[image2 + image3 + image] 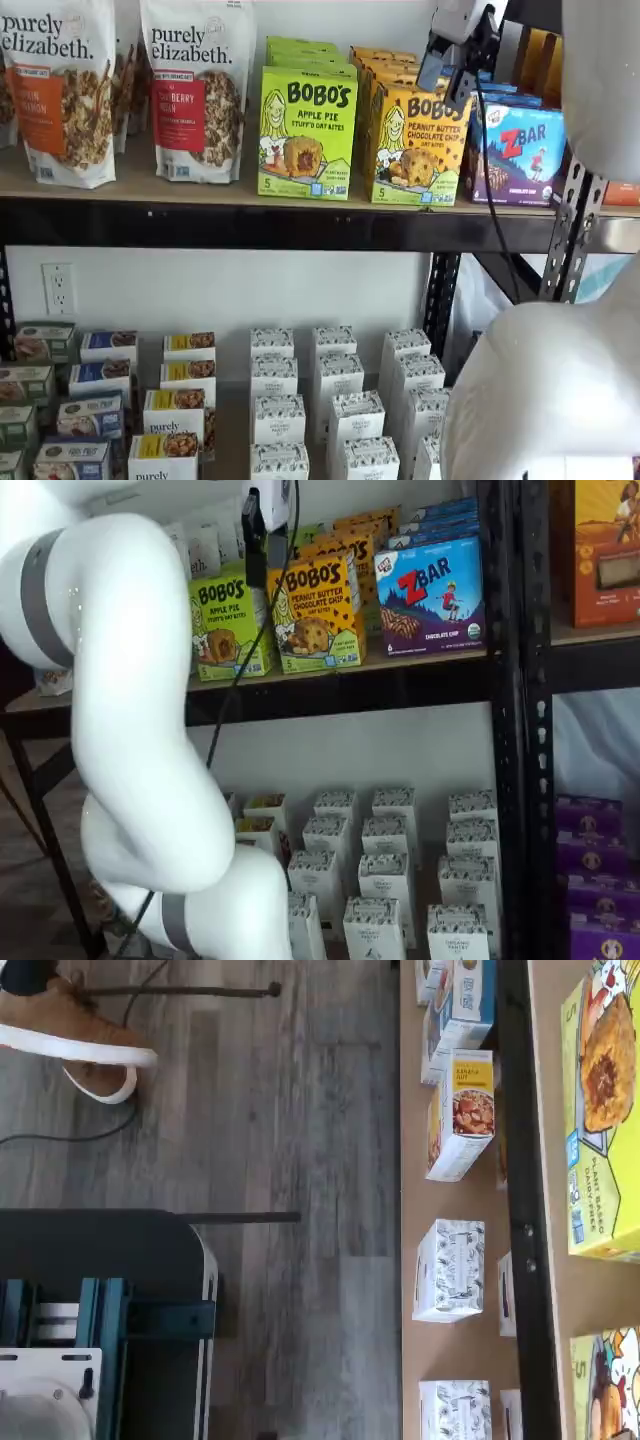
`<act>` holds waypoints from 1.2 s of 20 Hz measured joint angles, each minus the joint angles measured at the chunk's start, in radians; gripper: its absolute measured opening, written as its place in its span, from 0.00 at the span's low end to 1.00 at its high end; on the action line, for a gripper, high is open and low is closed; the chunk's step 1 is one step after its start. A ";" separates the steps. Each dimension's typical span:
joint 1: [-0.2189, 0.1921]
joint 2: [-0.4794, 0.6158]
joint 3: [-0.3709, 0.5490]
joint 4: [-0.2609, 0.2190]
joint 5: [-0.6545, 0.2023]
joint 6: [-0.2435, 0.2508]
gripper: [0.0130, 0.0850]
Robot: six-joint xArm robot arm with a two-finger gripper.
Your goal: Pick up the orange box on the top shelf, the fifth box from the left
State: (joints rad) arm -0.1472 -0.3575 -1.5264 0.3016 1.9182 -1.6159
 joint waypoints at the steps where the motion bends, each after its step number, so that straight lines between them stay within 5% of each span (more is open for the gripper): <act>1: 0.001 -0.009 0.011 -0.001 -0.017 0.000 1.00; 15: 0.020 -0.113 0.165 -0.006 -0.281 0.000 1.00; 24: 0.006 -0.070 0.142 -0.027 -0.347 -0.026 1.00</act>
State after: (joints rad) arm -0.1412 -0.4271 -1.3848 0.2744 1.5713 -1.6419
